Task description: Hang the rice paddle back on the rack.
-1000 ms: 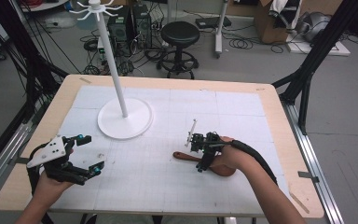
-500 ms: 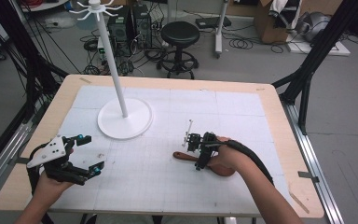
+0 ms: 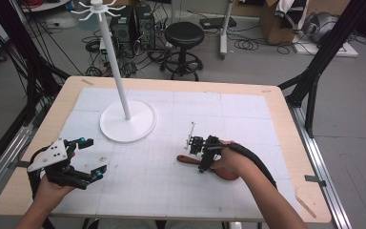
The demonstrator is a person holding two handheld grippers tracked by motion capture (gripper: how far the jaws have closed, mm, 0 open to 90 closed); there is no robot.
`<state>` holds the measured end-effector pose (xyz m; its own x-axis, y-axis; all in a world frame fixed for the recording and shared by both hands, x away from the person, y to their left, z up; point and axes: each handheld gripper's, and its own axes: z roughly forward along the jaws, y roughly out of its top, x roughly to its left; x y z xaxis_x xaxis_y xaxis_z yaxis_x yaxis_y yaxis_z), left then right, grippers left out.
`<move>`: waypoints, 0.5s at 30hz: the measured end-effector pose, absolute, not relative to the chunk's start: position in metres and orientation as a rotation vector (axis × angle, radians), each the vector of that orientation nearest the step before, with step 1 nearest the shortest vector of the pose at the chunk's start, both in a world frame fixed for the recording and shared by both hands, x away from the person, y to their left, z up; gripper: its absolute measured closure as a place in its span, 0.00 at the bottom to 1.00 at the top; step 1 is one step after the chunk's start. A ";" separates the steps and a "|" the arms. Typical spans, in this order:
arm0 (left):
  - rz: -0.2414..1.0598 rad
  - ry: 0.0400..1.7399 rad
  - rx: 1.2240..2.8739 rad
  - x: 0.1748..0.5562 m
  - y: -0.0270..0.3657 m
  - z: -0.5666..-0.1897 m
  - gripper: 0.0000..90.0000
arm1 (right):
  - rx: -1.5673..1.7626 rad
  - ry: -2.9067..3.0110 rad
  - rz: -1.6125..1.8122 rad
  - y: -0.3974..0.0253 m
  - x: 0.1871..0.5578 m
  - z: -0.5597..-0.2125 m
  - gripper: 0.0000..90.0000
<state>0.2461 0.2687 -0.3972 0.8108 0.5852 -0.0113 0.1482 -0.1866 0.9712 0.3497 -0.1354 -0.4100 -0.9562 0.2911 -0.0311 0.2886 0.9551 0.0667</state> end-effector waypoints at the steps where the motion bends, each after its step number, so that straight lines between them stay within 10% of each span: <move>1: 0.433 0.572 1.741 0.246 0.269 -0.397 0.02 | 0.460 3.064 0.092 -0.135 0.350 -0.410 0.56; 15: 0.432 0.570 1.743 0.246 0.269 -0.397 0.02 | 0.498 3.077 0.098 -0.135 0.350 -0.411 0.60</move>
